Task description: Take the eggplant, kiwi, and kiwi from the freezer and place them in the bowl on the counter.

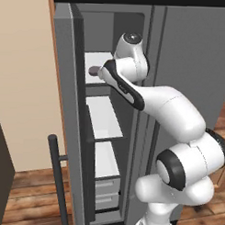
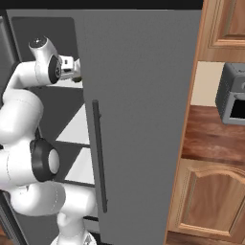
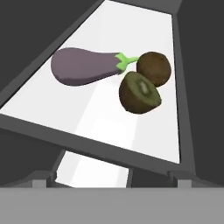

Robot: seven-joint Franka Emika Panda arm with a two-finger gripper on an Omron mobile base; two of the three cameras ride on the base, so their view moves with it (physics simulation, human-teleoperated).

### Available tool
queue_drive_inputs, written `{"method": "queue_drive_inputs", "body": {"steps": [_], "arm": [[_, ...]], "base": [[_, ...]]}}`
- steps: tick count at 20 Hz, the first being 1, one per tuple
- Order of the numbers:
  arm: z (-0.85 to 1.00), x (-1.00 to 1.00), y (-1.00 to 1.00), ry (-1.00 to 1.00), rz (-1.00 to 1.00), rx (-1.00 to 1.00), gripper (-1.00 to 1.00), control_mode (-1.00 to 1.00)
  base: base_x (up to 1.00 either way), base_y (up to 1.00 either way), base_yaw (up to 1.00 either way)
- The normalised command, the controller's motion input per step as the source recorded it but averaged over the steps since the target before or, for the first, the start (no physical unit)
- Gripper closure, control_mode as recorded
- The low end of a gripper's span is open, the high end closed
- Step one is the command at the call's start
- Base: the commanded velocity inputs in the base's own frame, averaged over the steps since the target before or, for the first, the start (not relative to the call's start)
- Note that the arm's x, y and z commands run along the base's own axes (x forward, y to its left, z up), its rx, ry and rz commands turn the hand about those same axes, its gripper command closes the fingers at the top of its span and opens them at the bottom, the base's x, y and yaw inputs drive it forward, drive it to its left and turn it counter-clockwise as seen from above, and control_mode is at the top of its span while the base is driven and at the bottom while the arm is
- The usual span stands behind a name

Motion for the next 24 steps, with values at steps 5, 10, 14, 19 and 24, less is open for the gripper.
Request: {"method": "queue_drive_inputs", "body": {"steps": [5, 10, 14, 19, 24], "arm": [[0.00, 0.43, 0.00, 0.03, 0.00, 0.00, -1.00, -1.00], [-0.06, 0.25, 0.00, 0.00, 0.00, 0.00, -1.00, -1.00], [-0.09, 0.15, -0.03, 0.00, 0.00, 0.00, -1.00, -1.00], [-0.21, 0.23, -0.11, 0.00, 0.00, 0.00, -1.00, -1.00], [-0.24, 0.29, -0.20, 0.00, 0.00, 0.00, -1.00, -1.00]], "base": [[0.00, 0.00, 0.00], [0.00, 0.00, 0.00], [0.00, 0.00, 0.00], [0.00, 0.00, 0.00], [0.00, 0.00, 0.00]]}}
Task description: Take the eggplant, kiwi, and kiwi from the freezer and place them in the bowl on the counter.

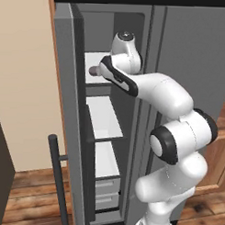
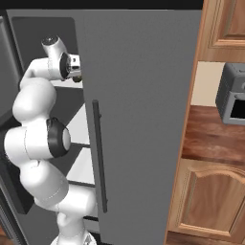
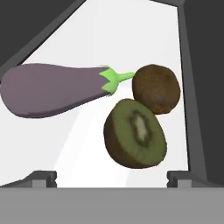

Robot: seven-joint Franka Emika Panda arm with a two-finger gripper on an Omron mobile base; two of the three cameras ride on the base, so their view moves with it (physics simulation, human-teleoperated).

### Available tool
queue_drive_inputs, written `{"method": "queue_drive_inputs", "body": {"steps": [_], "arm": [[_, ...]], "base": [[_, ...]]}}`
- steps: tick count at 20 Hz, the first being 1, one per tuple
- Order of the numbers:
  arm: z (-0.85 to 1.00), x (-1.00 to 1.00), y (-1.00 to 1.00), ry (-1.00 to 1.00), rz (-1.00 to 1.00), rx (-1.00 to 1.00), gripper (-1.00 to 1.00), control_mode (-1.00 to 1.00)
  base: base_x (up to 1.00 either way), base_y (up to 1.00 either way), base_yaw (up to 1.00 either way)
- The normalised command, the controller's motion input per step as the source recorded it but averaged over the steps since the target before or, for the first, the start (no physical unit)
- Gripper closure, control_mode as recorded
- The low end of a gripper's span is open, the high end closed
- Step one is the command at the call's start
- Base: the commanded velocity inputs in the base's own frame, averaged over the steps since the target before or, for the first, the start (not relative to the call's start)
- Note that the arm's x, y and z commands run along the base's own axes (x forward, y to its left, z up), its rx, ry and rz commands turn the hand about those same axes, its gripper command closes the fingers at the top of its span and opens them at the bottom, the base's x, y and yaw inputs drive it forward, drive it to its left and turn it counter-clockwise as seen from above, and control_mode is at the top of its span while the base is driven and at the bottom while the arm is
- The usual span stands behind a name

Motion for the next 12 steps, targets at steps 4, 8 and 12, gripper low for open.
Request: {"method": "queue_drive_inputs", "body": {"steps": [4, 8, 12], "arm": [[-0.01, 0.45, -0.11, 0.00, 0.00, 0.00, -1.00, -1.00], [-0.03, 0.50, -0.12, 0.00, 0.00, 0.00, -1.00, -1.00], [-0.12, 0.44, -0.07, 0.02, 0.00, 0.00, -1.00, -1.00]], "base": [[0.00, 0.00, 0.00], [0.00, 0.00, 0.00], [0.00, 0.00, 0.00]]}}
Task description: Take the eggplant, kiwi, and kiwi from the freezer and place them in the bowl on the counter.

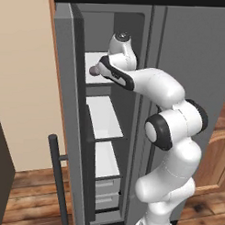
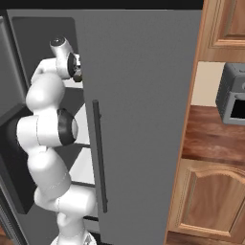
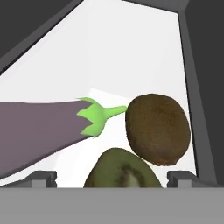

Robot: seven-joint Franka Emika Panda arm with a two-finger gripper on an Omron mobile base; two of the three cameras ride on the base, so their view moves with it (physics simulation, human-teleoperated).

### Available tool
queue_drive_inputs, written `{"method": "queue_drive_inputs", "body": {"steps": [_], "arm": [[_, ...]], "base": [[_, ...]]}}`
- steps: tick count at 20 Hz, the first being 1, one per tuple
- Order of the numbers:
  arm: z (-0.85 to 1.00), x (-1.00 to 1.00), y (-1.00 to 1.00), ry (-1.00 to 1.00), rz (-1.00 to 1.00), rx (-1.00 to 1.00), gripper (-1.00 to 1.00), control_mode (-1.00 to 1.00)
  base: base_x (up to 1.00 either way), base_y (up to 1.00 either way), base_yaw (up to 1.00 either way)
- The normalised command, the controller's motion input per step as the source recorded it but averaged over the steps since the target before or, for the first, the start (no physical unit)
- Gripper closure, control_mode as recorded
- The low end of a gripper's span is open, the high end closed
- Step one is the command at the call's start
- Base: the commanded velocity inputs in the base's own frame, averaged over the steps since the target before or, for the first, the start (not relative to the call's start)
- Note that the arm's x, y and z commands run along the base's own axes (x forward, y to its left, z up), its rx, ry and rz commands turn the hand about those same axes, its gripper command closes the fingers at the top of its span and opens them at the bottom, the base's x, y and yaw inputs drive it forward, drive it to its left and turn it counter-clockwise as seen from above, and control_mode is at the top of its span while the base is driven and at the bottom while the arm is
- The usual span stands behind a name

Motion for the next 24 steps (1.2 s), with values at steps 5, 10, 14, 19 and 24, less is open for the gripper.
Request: {"method": "queue_drive_inputs", "body": {"steps": [5, 10, 14, 19, 24], "arm": [[-0.24, 0.18, -0.03, 0.04, 0.00, 0.00, 1.00, -1.00], [-0.34, -0.16, -0.10, 0.06, -0.01, 0.00, 1.00, -1.00], [0.00, -0.03, -0.03, 0.00, 0.00, 0.00, 1.00, -1.00], [0.00, -0.91, 0.00, -0.24, 0.00, 0.00, 1.00, -1.00], [0.13, -1.00, 0.00, -0.50, 0.00, 0.00, 1.00, -1.00]], "base": [[0.00, 0.00, 0.00], [0.00, 0.00, 0.00], [0.00, 0.00, 0.00], [0.00, 0.00, 0.00], [0.00, 0.00, 0.00]]}}
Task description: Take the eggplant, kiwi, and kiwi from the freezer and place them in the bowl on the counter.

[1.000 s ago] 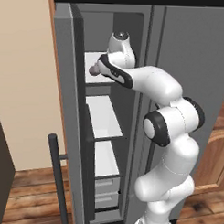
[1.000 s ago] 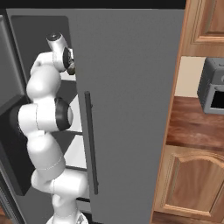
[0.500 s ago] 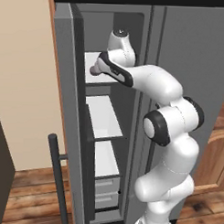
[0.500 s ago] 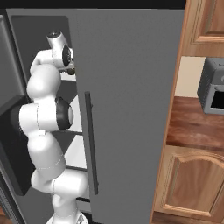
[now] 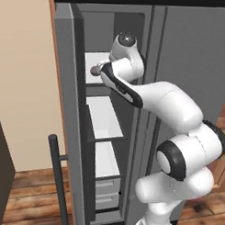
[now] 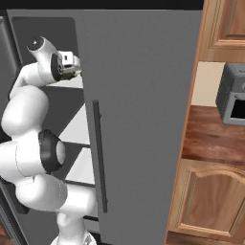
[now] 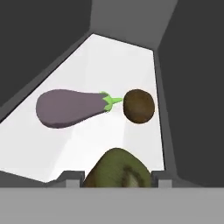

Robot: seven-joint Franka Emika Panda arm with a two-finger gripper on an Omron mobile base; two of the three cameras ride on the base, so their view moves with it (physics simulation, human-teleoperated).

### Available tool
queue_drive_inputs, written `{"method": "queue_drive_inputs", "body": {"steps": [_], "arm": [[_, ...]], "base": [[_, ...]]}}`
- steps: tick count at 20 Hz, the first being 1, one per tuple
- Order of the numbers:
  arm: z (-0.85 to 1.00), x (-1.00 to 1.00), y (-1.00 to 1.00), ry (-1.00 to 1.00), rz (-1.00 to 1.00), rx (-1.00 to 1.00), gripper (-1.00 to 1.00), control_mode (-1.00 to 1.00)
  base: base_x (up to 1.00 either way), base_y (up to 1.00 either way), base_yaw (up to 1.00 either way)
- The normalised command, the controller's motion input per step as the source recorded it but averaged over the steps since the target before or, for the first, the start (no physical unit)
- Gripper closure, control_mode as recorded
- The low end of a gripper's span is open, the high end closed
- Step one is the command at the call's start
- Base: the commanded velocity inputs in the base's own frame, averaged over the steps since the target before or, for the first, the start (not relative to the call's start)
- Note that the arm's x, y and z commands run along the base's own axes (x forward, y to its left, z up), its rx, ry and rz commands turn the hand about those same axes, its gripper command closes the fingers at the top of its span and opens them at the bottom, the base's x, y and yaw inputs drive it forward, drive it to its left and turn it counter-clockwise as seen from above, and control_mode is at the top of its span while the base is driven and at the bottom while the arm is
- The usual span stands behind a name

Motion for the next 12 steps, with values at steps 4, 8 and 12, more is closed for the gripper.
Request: {"method": "queue_drive_inputs", "body": {"steps": [4, 8, 12], "arm": [[0.02, -1.00, 0.00, -0.32, -0.04, 0.07, 1.00, -1.00], [0.02, -1.00, 0.00, -0.09, -0.11, 0.17, 1.00, -1.00], [0.22, -1.00, 0.00, 0.10, -0.14, 0.19, 1.00, -1.00]], "base": [[0.00, 0.00, 0.00], [0.00, 0.00, 0.00], [0.00, 0.00, 0.00]]}}
